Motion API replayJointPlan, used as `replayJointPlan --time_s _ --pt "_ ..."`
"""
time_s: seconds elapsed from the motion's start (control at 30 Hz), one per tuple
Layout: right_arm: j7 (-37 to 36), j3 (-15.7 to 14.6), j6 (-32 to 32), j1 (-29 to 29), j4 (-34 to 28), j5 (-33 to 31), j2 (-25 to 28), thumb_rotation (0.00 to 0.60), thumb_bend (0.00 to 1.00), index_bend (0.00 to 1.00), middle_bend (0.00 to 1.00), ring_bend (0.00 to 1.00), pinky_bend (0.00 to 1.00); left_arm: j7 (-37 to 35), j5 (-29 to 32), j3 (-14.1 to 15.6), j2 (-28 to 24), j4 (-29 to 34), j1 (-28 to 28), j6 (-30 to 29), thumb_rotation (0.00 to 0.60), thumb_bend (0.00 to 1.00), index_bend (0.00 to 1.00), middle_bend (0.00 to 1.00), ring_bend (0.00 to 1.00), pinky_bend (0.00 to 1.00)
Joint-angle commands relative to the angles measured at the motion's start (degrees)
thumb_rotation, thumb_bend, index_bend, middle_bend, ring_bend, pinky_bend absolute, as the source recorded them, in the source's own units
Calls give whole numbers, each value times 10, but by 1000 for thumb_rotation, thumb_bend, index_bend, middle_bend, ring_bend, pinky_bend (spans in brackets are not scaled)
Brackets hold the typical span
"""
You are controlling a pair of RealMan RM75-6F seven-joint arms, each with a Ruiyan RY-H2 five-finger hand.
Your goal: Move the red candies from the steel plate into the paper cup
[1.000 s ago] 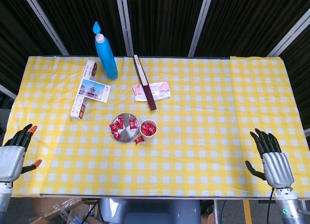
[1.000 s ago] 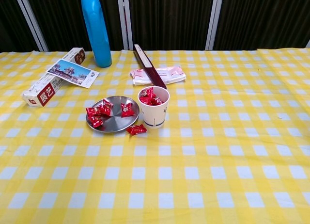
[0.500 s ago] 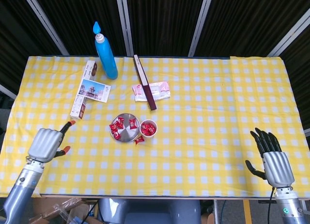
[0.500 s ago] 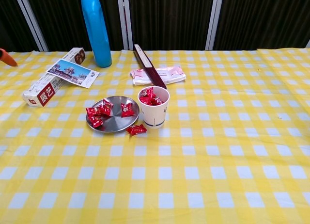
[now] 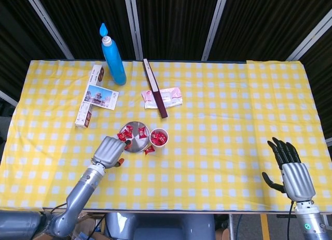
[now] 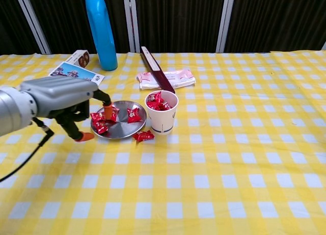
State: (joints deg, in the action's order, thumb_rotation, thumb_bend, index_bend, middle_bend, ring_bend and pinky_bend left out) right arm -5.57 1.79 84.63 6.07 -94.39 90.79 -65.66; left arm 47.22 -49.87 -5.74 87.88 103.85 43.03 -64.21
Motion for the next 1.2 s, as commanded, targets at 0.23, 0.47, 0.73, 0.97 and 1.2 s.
replayJointPlan --time_s 0.23,0.47,0.73,0.97,1.2 --pt "-17 0 1 1 -3 4 5 600 388 0 0 0 0 74 85 -41 104 -67 66 -13 600 331 355 967 987 1000" --pt "-28 -1 3 1 -5 7 10 600 388 0 0 0 0 87 110 -51 129 -98 85 -17 600 336 367 967 987 1000" --pt "-31 -1 4 1 -8 8 12 600 388 0 0 0 0 94 125 -50 145 -123 99 -14 600 366 394 967 987 1000" --pt "-33 -1 6 0 -9 7 13 600 387 0 0 0 0 95 143 -48 157 -147 104 -13 600 366 396 967 987 1000" --pt "-33 -1 5 0 -9 8 13 600 387 0 0 0 0 88 146 -47 166 -162 106 -11 600 366 403 966 987 1000"
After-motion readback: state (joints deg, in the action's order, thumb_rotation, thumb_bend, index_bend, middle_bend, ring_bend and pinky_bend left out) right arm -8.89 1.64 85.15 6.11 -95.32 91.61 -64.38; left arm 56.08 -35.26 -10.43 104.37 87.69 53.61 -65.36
